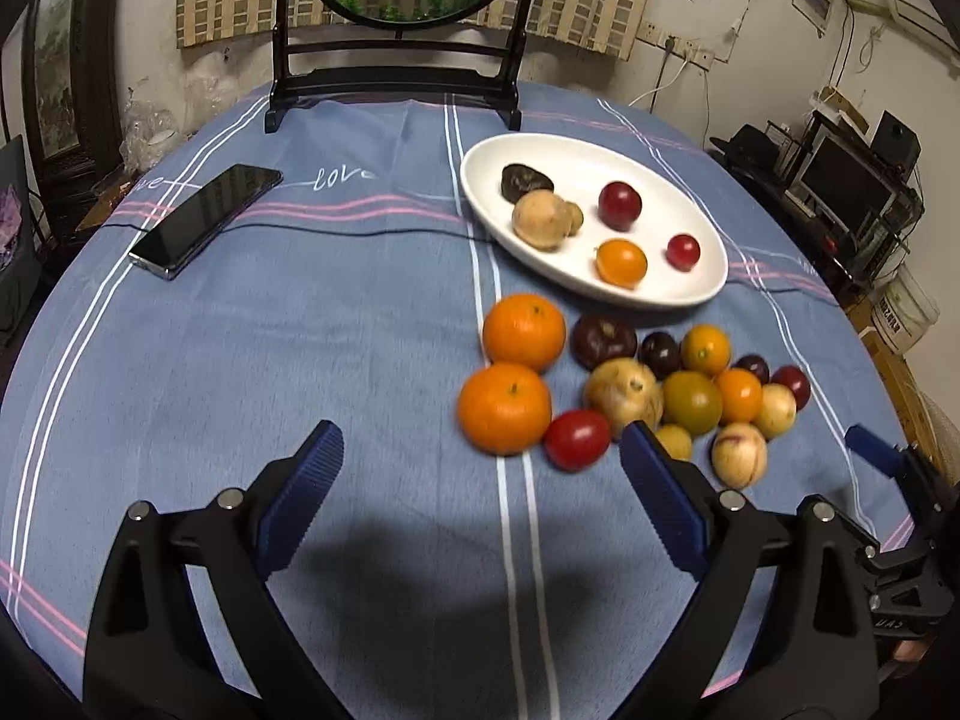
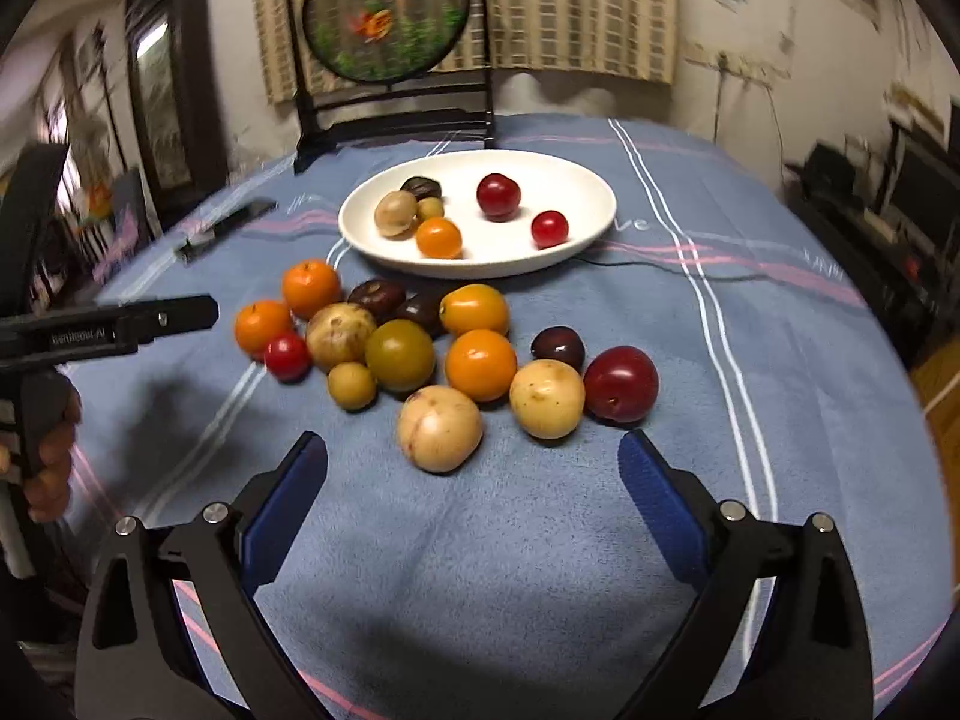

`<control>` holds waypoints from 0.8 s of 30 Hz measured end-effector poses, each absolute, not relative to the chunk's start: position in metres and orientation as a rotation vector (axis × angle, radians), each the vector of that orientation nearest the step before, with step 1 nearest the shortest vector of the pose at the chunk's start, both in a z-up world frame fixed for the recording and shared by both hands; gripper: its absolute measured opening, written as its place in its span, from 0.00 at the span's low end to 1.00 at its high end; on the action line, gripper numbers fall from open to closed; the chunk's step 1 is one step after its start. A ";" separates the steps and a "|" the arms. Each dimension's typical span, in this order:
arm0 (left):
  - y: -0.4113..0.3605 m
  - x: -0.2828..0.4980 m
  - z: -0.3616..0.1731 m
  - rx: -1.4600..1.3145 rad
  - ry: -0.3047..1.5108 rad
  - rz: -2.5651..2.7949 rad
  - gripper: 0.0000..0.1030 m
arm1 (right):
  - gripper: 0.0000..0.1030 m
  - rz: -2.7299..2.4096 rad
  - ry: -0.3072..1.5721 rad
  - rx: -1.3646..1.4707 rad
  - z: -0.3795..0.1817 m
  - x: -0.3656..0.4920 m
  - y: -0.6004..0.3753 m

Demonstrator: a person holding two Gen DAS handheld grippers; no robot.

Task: Organize fruits
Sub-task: 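Withdraw both open tools from the plate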

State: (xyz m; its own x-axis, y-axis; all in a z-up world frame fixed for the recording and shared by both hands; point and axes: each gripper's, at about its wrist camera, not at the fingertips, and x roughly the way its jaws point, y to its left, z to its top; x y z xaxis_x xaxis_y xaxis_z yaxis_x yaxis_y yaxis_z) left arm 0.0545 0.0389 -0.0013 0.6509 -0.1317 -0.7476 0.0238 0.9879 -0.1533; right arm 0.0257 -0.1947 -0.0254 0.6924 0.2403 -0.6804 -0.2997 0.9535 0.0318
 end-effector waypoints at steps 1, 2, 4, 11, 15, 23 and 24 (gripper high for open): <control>0.040 0.053 -0.003 -0.132 0.859 -0.088 0.92 | 0.95 0.294 0.743 -0.115 -0.026 0.024 -0.191; 0.040 0.051 -0.003 -0.130 0.859 -0.087 0.92 | 0.95 0.285 0.737 -0.139 -0.026 0.022 -0.188; 0.040 0.050 -0.004 -0.130 0.859 -0.091 0.92 | 0.95 0.253 0.720 -0.189 -0.027 0.018 -0.181; 0.033 0.051 -0.011 -0.124 0.876 -0.129 0.95 | 0.95 0.282 0.742 -0.165 -0.033 0.020 -0.182; 0.029 0.053 -0.017 -0.116 0.890 -0.133 0.95 | 0.95 0.337 0.814 -0.104 -0.039 0.025 -0.186; 0.025 0.052 -0.025 -0.096 0.910 -0.129 0.95 | 0.77 0.347 0.862 -0.147 -0.053 0.029 -0.174; 0.025 0.051 -0.026 -0.095 0.912 -0.131 0.95 | 0.74 0.345 0.872 -0.143 -0.055 0.031 -0.173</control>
